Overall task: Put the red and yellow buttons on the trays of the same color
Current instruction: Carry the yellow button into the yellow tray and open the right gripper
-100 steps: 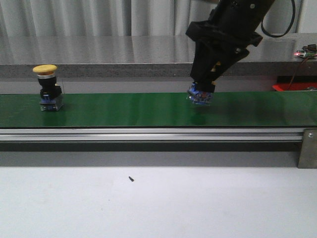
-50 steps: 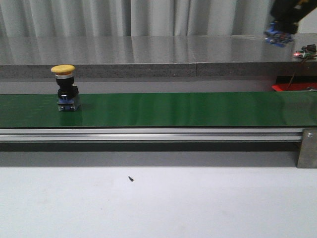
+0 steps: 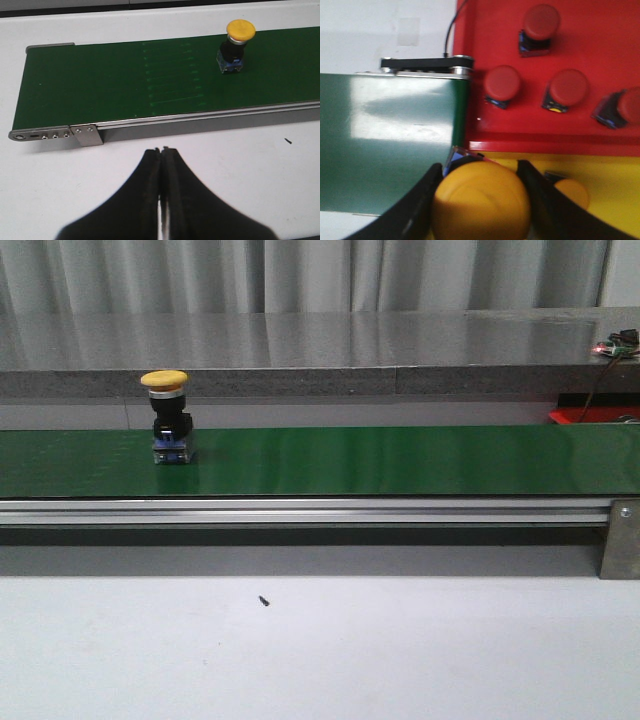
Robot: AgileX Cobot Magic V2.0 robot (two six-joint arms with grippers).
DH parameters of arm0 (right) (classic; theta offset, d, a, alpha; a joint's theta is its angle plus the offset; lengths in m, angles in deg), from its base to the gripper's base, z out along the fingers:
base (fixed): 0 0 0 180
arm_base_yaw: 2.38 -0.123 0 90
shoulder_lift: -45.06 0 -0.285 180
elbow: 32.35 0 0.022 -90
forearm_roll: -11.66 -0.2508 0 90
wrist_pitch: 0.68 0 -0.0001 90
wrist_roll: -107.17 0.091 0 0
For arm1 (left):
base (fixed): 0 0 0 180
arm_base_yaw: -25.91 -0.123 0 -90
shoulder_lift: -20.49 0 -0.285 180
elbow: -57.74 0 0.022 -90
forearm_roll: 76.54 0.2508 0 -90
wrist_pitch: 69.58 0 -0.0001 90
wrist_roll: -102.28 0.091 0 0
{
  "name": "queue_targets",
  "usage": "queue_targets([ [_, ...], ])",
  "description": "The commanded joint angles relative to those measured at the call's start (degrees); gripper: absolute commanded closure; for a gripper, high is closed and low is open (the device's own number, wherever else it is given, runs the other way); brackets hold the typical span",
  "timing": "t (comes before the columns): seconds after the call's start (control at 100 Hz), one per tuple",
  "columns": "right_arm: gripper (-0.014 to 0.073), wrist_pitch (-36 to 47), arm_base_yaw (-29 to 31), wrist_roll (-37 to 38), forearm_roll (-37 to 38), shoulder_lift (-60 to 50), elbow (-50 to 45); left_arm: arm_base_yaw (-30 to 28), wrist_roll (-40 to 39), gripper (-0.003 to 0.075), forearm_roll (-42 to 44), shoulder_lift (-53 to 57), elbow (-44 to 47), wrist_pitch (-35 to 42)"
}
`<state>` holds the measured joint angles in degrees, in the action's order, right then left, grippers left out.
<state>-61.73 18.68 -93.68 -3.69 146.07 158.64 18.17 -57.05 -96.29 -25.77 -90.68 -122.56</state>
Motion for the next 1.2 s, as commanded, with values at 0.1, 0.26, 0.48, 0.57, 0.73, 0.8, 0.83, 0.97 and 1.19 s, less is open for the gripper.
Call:
queue_targets([
  [0.1, 0.0484, 4.7, 6.2, 3.6, 0.1, -3.2, 0.8, 0.4, -0.1, 0.074, -1.4, -0.1, -1.4, 3.5],
  [0.26, 0.0484, 6.6, 12.4, 8.5, 1.2, -3.1, 0.8, 0.4, -0.1, 0.074, -1.4, -0.1, -1.4, 3.5],
  [0.48, 0.0484, 7.6, 19.8, 14.1, 2.7, -0.4, 0.8, 0.4, -0.1, 0.074, -1.4, -0.1, -1.4, 3.5],
  [0.57, 0.0484, 7.1, 20.9, 14.2, 2.7, 1.9, 0.8, 0.4, -0.1, 0.074, -1.4, -0.1, -1.4, 3.5],
  [0.73, 0.0484, 6.9, 21.0, 14.2, 3.6, 6.0, 0.8, 0.4, -0.1, 0.074, -1.4, -0.1, -1.4, 3.5],
  [0.8, 0.0484, 7.0, 21.0, 14.2, 5.0, 7.7, 0.8, 0.4, -0.1, 0.074, -1.4, -0.1, -1.4, 3.5],
  [0.83, 0.0484, 7.0, 21.0, 14.2, 6.0, 8.4, 0.8, 0.4, -0.1, 0.074, -1.4, -0.1, -1.4, 3.5],
  [0.97, 0.0484, 7.4, 21.0, 14.2, 8.3, 11.7, 0.8, 0.4, -0.1, 0.074, -1.4, -0.1, -1.4, 3.5],
  [1.19, 0.0484, 8.2, 20.9, 14.2, 8.3, 15.5, 0.8, 0.4, -0.1, 0.074, -1.4, -0.1, -1.4, 3.5],
])
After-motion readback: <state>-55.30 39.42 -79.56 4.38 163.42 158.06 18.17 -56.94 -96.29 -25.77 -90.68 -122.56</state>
